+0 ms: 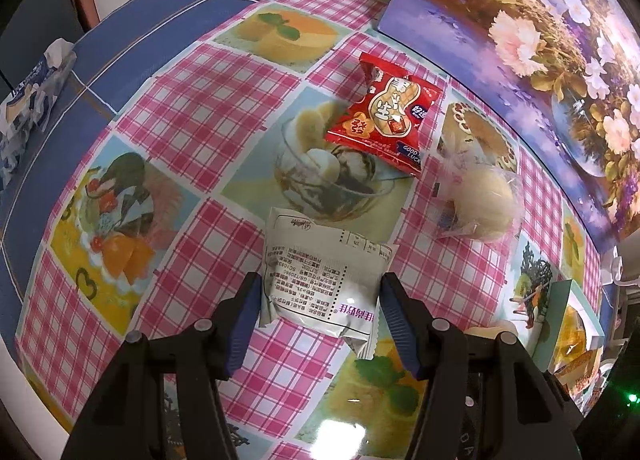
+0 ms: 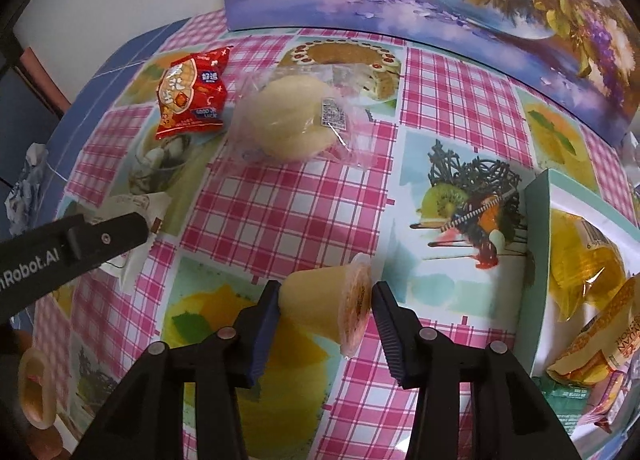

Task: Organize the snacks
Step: 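Carry the white packet and pudding cup over the white tray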

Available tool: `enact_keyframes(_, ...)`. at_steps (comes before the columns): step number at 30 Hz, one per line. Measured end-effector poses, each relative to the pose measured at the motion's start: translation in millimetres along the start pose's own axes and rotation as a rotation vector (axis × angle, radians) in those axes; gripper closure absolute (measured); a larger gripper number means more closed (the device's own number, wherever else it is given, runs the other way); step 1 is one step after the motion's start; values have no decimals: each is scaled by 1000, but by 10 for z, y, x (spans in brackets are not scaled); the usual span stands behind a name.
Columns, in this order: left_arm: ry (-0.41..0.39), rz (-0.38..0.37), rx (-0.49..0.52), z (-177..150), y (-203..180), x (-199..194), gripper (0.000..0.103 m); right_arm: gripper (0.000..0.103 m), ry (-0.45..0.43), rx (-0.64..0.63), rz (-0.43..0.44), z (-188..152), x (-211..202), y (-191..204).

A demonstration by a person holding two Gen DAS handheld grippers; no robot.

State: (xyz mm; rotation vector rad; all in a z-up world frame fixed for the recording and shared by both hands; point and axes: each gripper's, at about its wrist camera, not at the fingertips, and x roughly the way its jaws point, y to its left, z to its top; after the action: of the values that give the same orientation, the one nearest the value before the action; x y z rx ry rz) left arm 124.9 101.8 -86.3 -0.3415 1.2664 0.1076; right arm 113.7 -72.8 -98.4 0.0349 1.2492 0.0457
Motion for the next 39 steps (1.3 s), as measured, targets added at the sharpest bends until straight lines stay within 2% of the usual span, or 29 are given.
enact_keyframes(4, -8, -3, -4, -6, 1, -27, 41, 54, -12, 30, 12, 1, -71, -42)
enact_keyframes(5, -13, -5, -4, -4, 0, -47, 41, 60, -23, 36, 16, 4, -112, -44)
enact_keyframes(6, -19, -7, -3, -3, 1, -73, 41, 61, -32, 41, 17, 15, -156, -58)
enact_keyframes(21, -117, -17, 77, 6, -289, -480, 41, 62, -176, 190, 27, 25, -863, -557)
enact_keyframes(27, -159, -36, 163, -68, -651, -664, 41, 62, -236, 297, -8, -12, -1199, -992)
enact_keyframes(33, -196, -64, 324, -264, -1254, -822, 41, 62, -277, 425, -54, -95, -1412, -1523)
enact_keyframes(39, -176, -78, 465, -535, -1809, -792, 41, 62, -305, 556, -90, -258, -1573, -2066)
